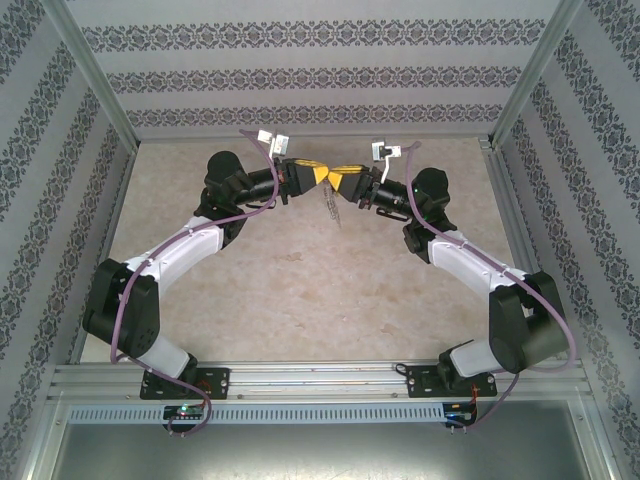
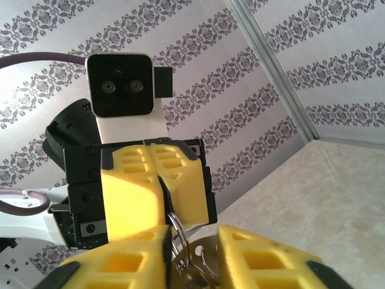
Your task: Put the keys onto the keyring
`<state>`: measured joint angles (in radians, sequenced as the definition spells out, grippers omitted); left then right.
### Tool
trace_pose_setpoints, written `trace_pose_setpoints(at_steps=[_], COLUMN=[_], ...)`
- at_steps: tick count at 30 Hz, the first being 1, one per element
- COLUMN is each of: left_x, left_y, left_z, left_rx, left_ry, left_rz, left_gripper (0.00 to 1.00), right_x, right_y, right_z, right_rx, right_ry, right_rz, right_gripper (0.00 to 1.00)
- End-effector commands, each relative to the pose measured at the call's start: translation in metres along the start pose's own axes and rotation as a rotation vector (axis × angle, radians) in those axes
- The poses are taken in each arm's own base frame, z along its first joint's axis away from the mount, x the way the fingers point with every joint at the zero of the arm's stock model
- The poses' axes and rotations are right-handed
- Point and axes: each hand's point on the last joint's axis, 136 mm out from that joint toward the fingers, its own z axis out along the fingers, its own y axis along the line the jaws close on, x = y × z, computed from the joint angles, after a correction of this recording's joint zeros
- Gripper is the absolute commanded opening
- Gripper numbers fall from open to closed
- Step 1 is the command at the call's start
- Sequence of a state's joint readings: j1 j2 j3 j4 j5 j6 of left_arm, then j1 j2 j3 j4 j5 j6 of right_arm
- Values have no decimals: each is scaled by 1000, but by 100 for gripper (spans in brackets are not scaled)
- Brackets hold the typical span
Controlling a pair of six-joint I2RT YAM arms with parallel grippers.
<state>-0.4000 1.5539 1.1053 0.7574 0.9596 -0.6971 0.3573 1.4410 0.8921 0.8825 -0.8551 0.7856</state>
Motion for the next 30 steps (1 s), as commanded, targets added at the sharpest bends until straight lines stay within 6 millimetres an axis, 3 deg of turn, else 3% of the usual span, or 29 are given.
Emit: trace_pose_setpoints(at_steps=[1,7,9,12,15,23,30], left_x=[-14,-11,-9,-6,-4,7,14], left_y=[-14,-11,-9,-4,-1,7,25], left_z=[5,6,7,6,4,-3,-6], left_rx=[43,36,29,2,-34,-149,-182], left_ry=[-35,-24,-9,10,44,207,312], left_rz=[68,53,47,49,61,92,67], left_gripper=[0,0,1,22,36,48,51], right_x=[-8,-12,-13,-15,-17,-10,-13], right_y=[11,13,13,8,-1,-26,-37], right_z=[-1,0,-1,-4,-8,-8,-8], right_rx=[-43,-55,-55,-41,-24,25,-40], right_ry=[-17,-16,-15,-9,6,154,237], right_rz=[-46,-50,-51,-52,-49,-66,-9], right_gripper=[20,0,0,0,0,0,0])
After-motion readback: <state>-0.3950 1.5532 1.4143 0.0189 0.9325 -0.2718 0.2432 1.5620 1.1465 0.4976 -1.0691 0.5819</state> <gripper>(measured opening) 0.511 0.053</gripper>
